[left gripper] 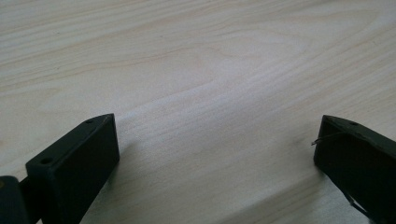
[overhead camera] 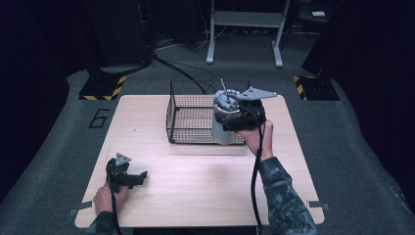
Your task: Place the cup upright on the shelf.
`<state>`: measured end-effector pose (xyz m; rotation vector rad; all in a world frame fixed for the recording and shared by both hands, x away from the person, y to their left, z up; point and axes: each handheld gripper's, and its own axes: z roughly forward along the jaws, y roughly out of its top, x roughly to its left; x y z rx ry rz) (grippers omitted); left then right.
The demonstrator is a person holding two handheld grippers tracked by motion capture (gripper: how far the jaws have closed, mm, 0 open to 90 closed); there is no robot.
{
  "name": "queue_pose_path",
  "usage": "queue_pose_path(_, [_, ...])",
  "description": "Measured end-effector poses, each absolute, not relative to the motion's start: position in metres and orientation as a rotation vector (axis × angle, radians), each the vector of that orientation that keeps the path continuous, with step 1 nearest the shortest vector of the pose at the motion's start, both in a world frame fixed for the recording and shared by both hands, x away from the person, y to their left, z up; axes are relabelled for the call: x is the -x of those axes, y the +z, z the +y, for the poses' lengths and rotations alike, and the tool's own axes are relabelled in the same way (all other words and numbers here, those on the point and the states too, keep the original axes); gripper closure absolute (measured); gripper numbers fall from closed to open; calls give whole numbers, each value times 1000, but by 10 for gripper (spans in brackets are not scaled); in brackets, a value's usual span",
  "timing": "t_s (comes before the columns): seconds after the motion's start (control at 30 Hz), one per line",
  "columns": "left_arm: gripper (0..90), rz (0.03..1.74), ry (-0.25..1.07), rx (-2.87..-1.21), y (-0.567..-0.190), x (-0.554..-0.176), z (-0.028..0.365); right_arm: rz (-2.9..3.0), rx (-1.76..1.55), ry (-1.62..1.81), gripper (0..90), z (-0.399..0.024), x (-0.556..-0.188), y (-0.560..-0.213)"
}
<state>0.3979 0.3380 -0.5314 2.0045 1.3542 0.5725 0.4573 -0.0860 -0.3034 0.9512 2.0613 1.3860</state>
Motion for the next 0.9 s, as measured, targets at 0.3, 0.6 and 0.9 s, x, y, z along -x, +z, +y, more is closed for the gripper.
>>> queue_pose_path(0.3, [1, 1354, 573, -2005, -531, -398, 338, 2038, -961, 1378, 38, -81, -474, -298])
queue_pose_path(0.6, [1, 1354, 572, -2005, -531, -398, 338, 2027, -983, 1372, 38, -73, -487, -295])
queue_pose_path(0.9, [1, 1354, 572, -2004, -531, -398, 338, 2006, -993, 1358, 37, -69, -501, -294])
